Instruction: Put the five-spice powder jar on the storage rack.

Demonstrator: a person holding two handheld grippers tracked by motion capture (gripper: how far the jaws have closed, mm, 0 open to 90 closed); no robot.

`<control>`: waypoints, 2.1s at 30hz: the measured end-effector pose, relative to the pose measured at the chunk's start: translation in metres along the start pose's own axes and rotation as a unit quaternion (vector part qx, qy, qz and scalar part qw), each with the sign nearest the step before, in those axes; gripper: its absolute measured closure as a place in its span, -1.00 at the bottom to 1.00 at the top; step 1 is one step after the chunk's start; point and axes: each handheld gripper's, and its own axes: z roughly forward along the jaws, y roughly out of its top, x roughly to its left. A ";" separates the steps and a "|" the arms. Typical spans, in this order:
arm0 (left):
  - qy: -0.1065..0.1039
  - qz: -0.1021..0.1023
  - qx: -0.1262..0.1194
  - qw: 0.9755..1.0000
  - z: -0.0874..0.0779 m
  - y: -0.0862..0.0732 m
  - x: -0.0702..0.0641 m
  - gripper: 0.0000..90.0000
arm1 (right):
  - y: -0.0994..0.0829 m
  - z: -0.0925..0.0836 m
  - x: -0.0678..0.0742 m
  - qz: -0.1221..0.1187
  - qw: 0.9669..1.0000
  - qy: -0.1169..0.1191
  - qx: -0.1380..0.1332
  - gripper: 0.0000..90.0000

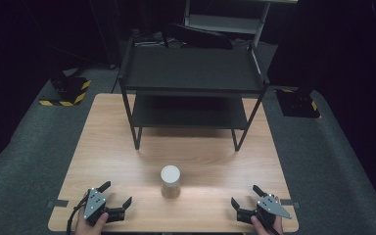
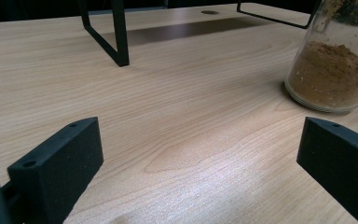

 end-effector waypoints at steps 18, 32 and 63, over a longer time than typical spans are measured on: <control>0.013 -0.009 -0.001 1.000 0.001 0.000 -0.003 -0.99 | 0.001 0.000 0.000 -0.011 1.000 0.003 0.002 -0.99; -0.001 0.009 -0.046 0.999 -0.016 0.036 -0.010 -0.99 | 0.000 0.000 -0.001 -0.007 1.000 0.006 0.001 -0.99; -0.057 0.023 -0.084 0.995 0.048 0.047 -0.080 -0.99 | -0.002 -0.001 -0.004 -0.010 1.000 0.016 -0.004 -1.00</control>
